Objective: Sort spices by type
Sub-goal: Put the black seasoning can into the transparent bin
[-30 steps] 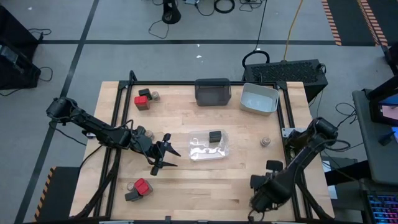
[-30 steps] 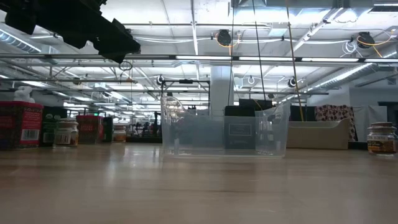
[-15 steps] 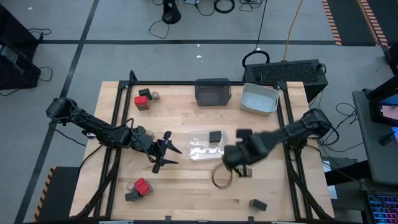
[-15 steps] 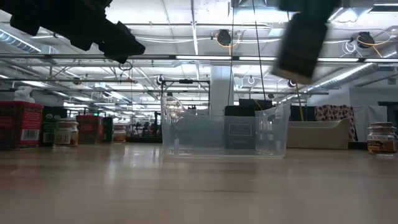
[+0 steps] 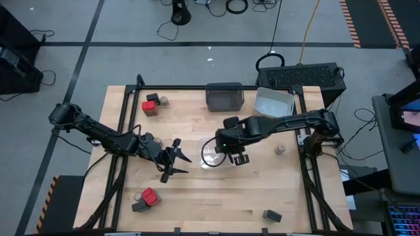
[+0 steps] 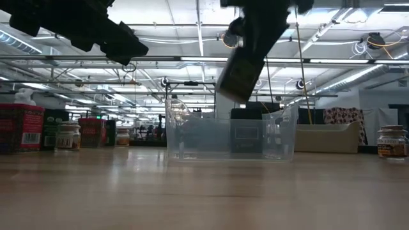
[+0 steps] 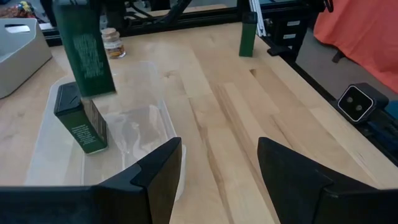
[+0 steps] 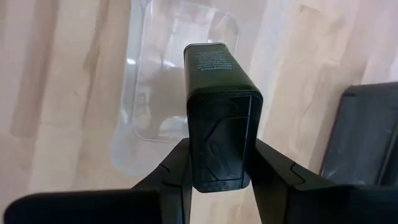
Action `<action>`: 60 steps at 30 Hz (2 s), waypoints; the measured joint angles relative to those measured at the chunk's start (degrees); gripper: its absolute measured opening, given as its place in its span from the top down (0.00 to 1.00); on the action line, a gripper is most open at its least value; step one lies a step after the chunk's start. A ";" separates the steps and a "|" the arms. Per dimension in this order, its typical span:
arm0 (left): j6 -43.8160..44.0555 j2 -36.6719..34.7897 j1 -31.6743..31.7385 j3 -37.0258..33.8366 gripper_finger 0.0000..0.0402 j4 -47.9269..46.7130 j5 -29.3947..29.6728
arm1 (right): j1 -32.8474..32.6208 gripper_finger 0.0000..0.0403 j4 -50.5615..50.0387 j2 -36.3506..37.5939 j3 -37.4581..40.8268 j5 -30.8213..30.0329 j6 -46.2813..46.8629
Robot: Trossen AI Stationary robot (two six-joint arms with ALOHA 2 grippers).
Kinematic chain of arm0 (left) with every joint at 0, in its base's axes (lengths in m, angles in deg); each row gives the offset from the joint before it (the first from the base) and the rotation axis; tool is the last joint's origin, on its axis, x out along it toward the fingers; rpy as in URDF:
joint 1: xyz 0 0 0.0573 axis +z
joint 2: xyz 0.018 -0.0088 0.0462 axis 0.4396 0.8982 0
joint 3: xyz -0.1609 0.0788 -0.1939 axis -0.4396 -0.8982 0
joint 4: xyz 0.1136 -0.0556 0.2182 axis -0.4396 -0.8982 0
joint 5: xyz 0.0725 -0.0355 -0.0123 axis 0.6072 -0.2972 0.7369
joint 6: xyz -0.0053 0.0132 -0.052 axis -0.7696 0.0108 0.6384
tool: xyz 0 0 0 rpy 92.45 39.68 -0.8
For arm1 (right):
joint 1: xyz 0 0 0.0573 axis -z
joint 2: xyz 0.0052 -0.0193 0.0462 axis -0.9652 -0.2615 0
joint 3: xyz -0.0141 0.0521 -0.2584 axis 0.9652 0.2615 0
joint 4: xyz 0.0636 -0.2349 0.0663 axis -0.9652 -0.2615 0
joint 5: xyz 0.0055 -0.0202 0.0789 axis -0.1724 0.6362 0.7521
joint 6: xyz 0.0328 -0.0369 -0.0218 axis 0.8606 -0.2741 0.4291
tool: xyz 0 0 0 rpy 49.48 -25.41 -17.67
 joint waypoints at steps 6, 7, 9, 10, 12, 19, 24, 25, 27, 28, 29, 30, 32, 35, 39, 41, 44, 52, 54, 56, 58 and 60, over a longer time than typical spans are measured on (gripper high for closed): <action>1.40 0.00 -0.07 0.00 0.46 -0.41 -0.06 | 0.40 0.75 0.29 -1.55 0.02 0.08 -2.53; 1.42 0.00 -0.14 -0.02 0.46 -0.46 -0.21 | 0.40 0.75 0.35 -1.51 0.02 0.07 -2.63; 1.44 0.00 -0.53 0.00 0.46 -0.45 -0.36 | 0.40 0.75 0.25 -1.51 0.02 0.12 -2.49; 1.45 0.00 -0.80 0.00 0.46 -0.42 -0.42 | 0.39 0.75 0.25 -1.51 0.02 0.29 -2.23; 1.45 0.00 -1.18 0.00 0.46 -0.42 -0.44 | 0.40 0.75 0.29 -1.51 0.02 1.55 -1.92; 1.45 -0.01 -1.54 0.00 0.46 -0.14 -0.48 | 0.50 0.75 1.11 -2.67 0.10 3.06 3.09; 1.44 -0.02 -1.54 0.00 0.46 -0.05 -0.48 | 0.71 0.75 -0.30 -4.78 0.05 3.15 5.99; 1.43 -0.02 -1.54 0.00 0.46 -0.11 -0.48 | 0.75 0.75 -0.40 -5.23 0.07 3.15 6.73; 1.45 -0.02 -1.54 0.00 0.46 -0.03 -0.48 | 0.82 0.75 -0.82 -5.80 0.07 3.15 7.62; 1.43 -0.02 -1.54 0.00 0.46 -0.04 -0.46 | 0.84 0.75 -1.39 -6.05 0.07 3.15 8.19; 1.43 -0.02 -1.54 0.00 0.46 -0.06 -0.48 | 0.84 0.75 -1.65 -6.29 0.07 3.11 8.65; 1.43 -0.02 -1.54 0.00 0.46 -0.09 -0.48 | 0.92 0.75 -1.52 -6.51 0.07 3.10 9.11; 1.43 -0.02 -1.54 0.00 0.46 -0.03 -0.47 | 1.17 0.75 -1.64 -6.91 0.07 3.10 10.53; 1.41 -0.02 -1.54 0.00 0.46 -0.04 -0.46 | 1.65 0.75 -3.92 -7.04 0.07 3.08 12.63; 1.43 -0.02 -1.54 0.00 0.46 -0.06 -0.47 | 2.11 0.75 -4.20 -7.04 0.07 3.04 13.96; 1.41 -0.02 -1.54 -0.01 0.46 -0.07 -0.48 | 2.22 0.75 -4.24 -7.04 0.07 3.04 14.43; 1.41 -0.02 -1.54 0.00 0.46 -0.04 -0.47 | 2.22 0.75 -4.22 -7.28 0.07 3.06 14.52; 1.40 -0.02 -1.54 0.00 0.46 -0.02 -0.46 | 2.17 0.75 -4.42 -10.01 0.04 3.04 14.15; 1.41 -0.02 -1.54 -0.02 0.46 -0.09 -0.47 | 2.22 0.75 -4.35 -10.03 0.04 3.00 14.15; 1.39 -0.02 -1.54 0.00 0.46 -0.05 -0.48 | 2.23 0.75 -4.39 -10.03 0.04 2.93 14.14; 1.39 -0.02 -1.54 0.00 0.46 -0.10 -0.48 | 2.24 0.72 -4.37 -10.03 0.04 2.93 14.16; 1.39 -0.02 -1.54 0.00 0.46 -0.07 -0.47 | 2.25 0.69 -4.37 -10.03 0.04 2.92 14.28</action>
